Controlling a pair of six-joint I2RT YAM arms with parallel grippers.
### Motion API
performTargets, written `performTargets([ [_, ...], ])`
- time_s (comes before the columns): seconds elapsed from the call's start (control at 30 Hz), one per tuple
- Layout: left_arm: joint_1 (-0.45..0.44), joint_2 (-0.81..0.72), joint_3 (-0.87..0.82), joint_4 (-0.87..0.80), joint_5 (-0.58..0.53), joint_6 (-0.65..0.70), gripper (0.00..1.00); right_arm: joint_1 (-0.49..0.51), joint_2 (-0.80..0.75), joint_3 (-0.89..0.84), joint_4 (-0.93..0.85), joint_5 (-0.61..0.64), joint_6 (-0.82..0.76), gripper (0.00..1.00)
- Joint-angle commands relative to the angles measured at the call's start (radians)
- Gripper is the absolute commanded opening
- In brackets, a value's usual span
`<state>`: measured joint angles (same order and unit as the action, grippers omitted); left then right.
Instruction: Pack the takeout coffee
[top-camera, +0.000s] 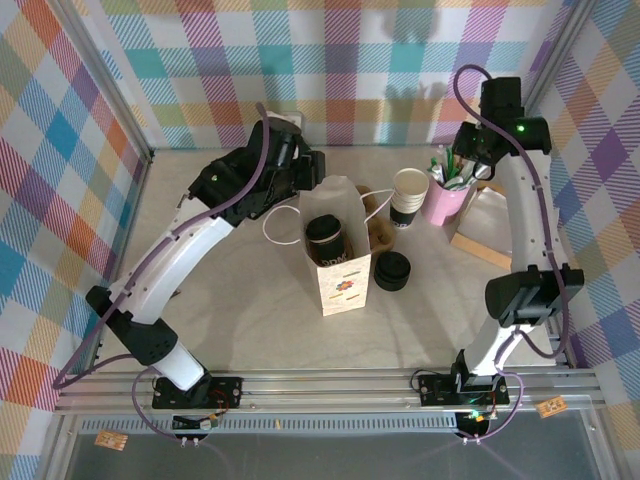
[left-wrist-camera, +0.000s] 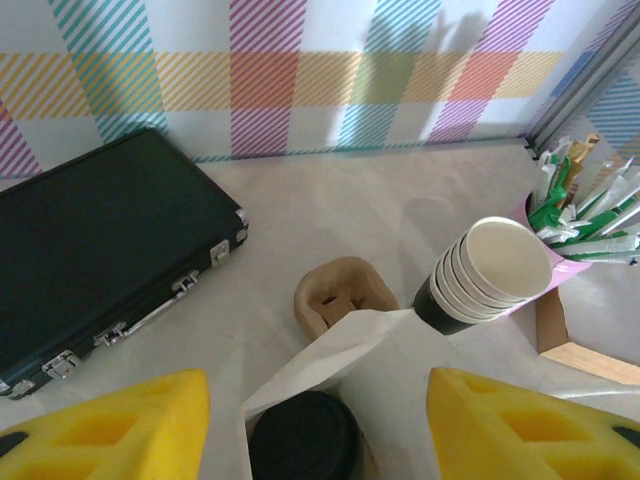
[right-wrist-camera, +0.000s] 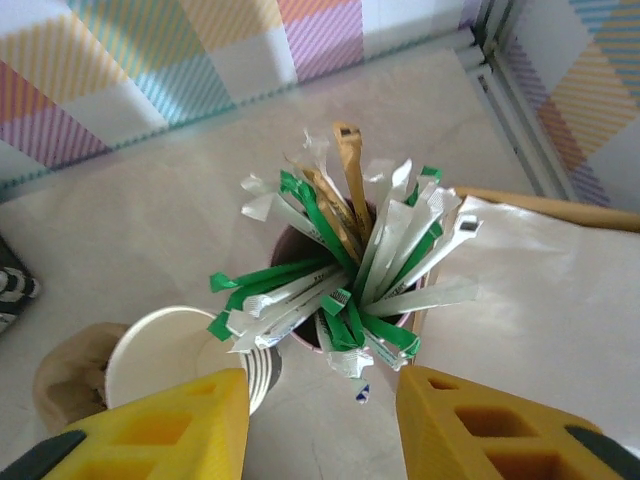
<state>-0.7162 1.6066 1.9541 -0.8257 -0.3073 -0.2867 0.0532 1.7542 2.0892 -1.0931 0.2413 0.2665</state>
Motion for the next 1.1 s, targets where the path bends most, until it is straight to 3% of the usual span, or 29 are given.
performTargets([
  [0.0, 0.017, 0.019, 0.052, -0.057, 0.020, -0.028, 0.58, -0.007, 0.025, -0.020, 0.021, -0.016, -0.029, 0.41],
  [0.37, 0.022, 0.057, 0.085, -0.099, 0.032, -0.046, 0.59, -0.018, 0.125, -0.023, 0.045, 0.016, -0.074, 0.30],
  [0.93, 0.024, 0.049, 0.058, -0.101, 0.046, -0.056, 0.59, -0.029, 0.246, 0.041, 0.013, 0.026, -0.105, 0.29],
  [1.07, 0.024, 0.044, 0.056, -0.099, 0.040, -0.052, 0.60, -0.033, 0.280, 0.085, -0.014, 0.017, -0.106, 0.20],
])
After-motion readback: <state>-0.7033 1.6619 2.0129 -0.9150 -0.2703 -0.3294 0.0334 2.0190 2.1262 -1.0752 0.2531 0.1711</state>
